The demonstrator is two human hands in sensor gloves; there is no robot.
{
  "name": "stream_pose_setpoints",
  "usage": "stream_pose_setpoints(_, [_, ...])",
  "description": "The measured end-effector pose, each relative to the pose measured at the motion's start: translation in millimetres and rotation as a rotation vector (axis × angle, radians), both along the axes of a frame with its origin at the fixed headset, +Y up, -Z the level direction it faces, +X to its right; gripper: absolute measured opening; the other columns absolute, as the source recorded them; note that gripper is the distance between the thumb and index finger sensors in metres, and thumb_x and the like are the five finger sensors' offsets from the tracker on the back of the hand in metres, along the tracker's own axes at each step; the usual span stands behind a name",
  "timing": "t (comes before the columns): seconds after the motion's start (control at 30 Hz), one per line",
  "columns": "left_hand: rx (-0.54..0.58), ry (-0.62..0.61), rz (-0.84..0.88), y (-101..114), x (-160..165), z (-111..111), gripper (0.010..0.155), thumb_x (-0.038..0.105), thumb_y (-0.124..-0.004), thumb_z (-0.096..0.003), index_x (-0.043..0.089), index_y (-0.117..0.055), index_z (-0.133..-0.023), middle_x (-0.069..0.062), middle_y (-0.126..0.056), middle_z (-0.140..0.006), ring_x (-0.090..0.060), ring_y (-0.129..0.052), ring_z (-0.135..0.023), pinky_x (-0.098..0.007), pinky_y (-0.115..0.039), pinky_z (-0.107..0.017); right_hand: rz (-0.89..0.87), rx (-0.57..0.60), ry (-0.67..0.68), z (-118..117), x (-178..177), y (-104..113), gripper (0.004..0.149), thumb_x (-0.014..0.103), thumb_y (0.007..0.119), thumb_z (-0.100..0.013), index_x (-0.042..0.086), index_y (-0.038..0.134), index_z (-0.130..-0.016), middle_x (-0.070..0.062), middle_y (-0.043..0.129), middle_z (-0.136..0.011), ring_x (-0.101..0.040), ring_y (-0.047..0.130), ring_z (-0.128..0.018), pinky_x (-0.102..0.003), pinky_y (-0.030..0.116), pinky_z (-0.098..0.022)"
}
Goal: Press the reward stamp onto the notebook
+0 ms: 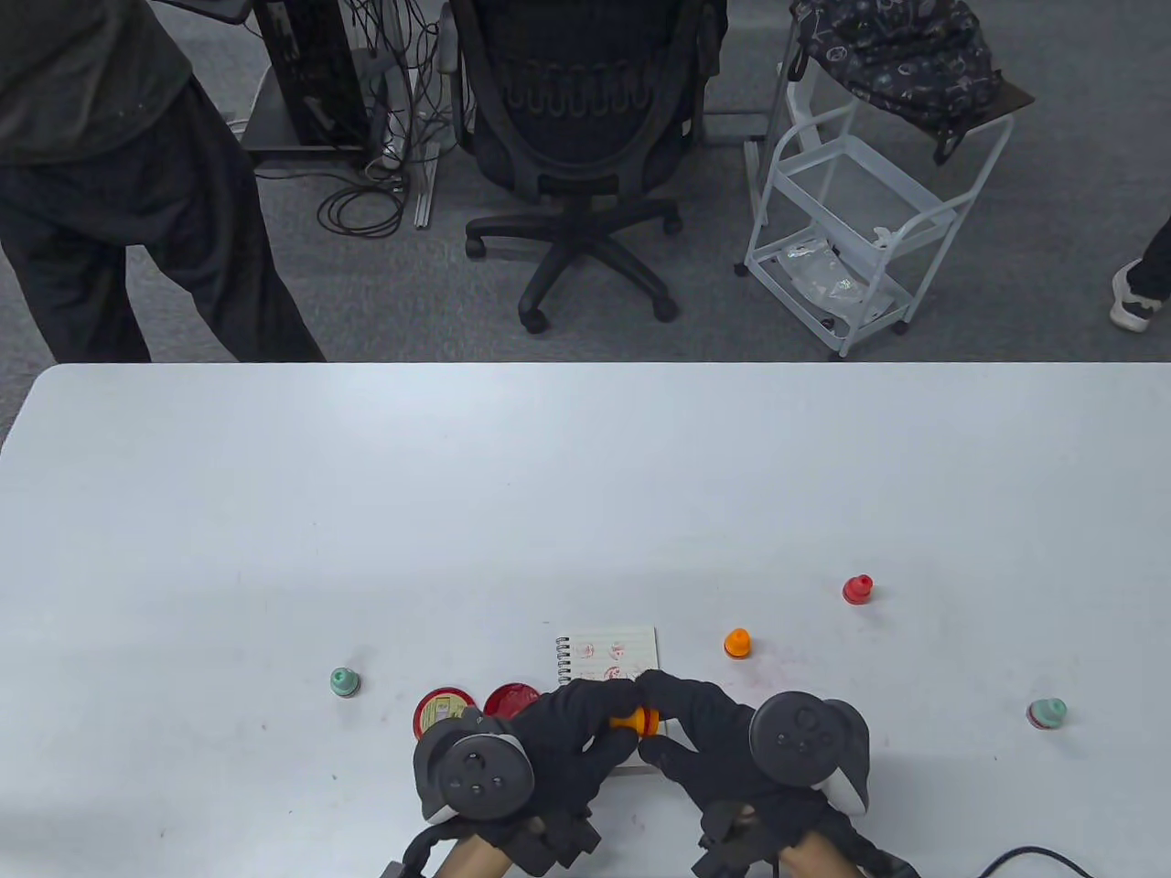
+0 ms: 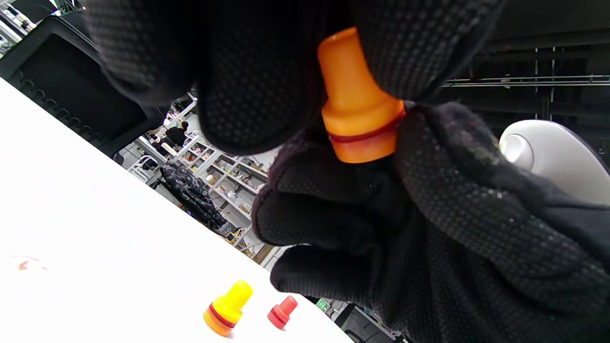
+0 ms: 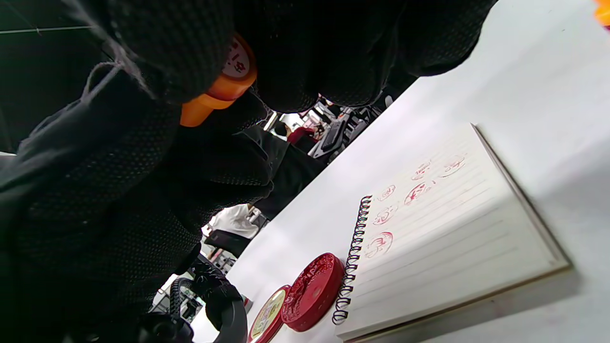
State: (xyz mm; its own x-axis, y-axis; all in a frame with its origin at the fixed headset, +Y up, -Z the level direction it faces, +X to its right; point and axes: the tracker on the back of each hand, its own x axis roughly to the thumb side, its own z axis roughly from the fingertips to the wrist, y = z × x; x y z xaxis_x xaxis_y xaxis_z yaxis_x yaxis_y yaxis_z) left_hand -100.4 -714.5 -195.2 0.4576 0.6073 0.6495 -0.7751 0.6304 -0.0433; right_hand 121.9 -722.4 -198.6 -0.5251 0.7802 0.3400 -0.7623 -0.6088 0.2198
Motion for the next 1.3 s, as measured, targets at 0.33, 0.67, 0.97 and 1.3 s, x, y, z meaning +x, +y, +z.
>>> stream_pose_setpoints(0.33, [0.02,-0.01,-0.021,1,2,1,0.05,0.031,-0.086,-0.0474,0.011,-0.076,-0.092,-0.01,-0.091,-0.083,-0.028,-0.1,-0.055,-0.048,-0.084,-0.047,-0.039,-0.031,0.008,-2,3,1,0.062,0.038,0.086,-0.038,0.022,0.061,-0.093,-0.002,0.078,-0.09,-0.032,0.082,-0.087,-0.058,0.067,-0.066])
stream_pose_setpoints(0.67, [0.012,0.01,-0.011,1,-4,-2,0.049,0.031,-0.086,-0.0474,0.011,-0.076,-0.091,-0.01,-0.091,-0.083,-0.028,-0.1,-0.055,-0.048,-0.084,-0.047,-0.052,-0.047,-0.018,-5,9,0,0.062,0.037,0.085,-0.039,0.022,0.059,-0.094,-0.002,0.076,-0.091,-0.032,0.08,-0.087,-0.059,0.066,-0.066])
stream_pose_setpoints(0.97, [0.012,0.039,-0.011,1,-14,-6,0.049,0.031,-0.086,-0.0474,0.011,-0.077,-0.091,-0.01,-0.091,-0.082,-0.028,-0.1,-0.055,-0.049,-0.084,-0.047,-0.047,-0.086,-0.034,-12,20,-4,0.061,0.035,0.086,-0.039,0.029,0.059,-0.094,0.0,0.074,-0.093,-0.033,0.077,-0.089,-0.06,0.063,-0.068])
stream_pose_setpoints(1.3, [0.011,0.032,-0.041,1,-13,-7,0.049,0.031,-0.086,-0.0475,0.011,-0.077,-0.091,-0.01,-0.092,-0.082,-0.028,-0.1,-0.055,-0.049,-0.084,-0.047,0.024,-0.078,-0.052,-17,29,-5,0.059,0.034,0.092,-0.035,0.03,0.066,-0.088,0.0,0.077,-0.092,-0.034,0.079,-0.088,-0.059,0.066,-0.067])
